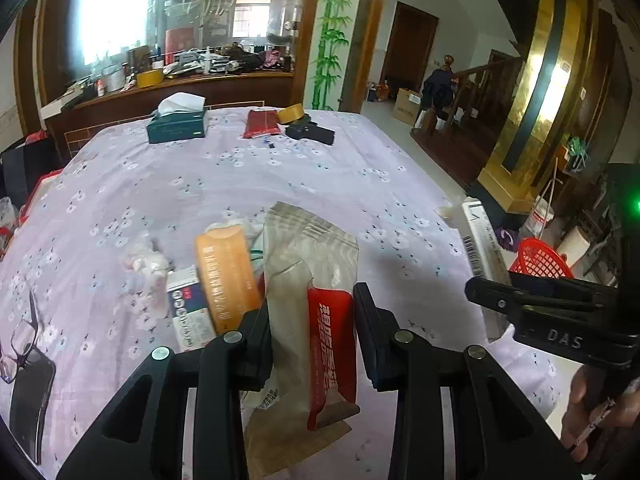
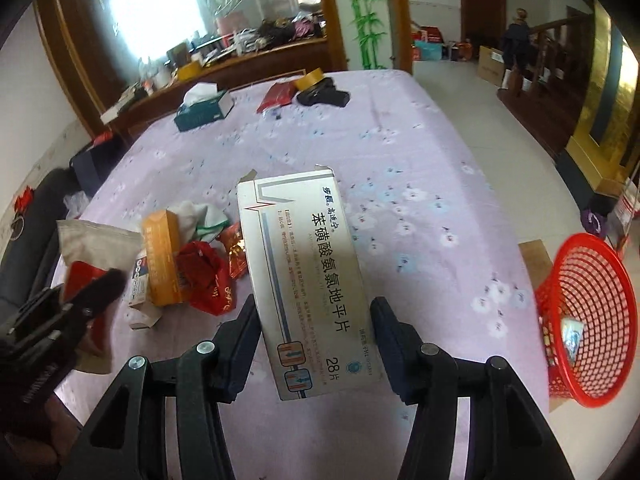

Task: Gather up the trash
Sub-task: 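Carry the white-and-red wrapper and white medicine box over the red wastebasket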

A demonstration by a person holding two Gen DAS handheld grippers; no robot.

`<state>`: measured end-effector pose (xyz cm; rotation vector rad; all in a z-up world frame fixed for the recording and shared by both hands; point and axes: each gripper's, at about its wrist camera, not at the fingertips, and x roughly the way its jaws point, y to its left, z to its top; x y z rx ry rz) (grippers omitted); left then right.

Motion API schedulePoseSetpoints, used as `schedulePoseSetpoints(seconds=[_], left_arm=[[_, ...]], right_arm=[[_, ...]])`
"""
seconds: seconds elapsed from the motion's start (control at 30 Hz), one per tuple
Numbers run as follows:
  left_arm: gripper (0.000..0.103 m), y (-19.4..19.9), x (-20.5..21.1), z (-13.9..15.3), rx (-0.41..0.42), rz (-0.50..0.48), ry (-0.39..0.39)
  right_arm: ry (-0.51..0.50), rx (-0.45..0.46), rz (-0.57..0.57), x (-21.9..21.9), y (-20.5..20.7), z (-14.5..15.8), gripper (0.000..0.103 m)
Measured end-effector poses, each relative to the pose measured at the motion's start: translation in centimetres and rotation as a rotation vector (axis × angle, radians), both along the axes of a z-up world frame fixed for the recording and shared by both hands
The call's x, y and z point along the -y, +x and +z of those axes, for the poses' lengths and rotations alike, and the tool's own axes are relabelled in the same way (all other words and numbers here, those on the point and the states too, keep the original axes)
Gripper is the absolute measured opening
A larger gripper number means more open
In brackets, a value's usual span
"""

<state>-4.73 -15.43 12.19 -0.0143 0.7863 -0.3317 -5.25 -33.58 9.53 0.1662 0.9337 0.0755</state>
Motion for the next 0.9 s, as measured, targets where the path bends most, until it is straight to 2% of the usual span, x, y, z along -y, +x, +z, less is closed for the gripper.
schedulePoseSetpoints(seconds=[0.2, 0.9], left_arm=[[0.034, 0.1, 2.0, 0.0, -0.001, -0.027, 0.031], [0.034, 0.4, 4.9, 0.3, 0.027, -0.052, 0.094]], right_arm=[[0.012, -0.002, -0.049, 2.0, -1.6, 0.4, 0.059], [0.004, 0.04, -0.073, 4.0, -3.8, 2.1, 0.06]])
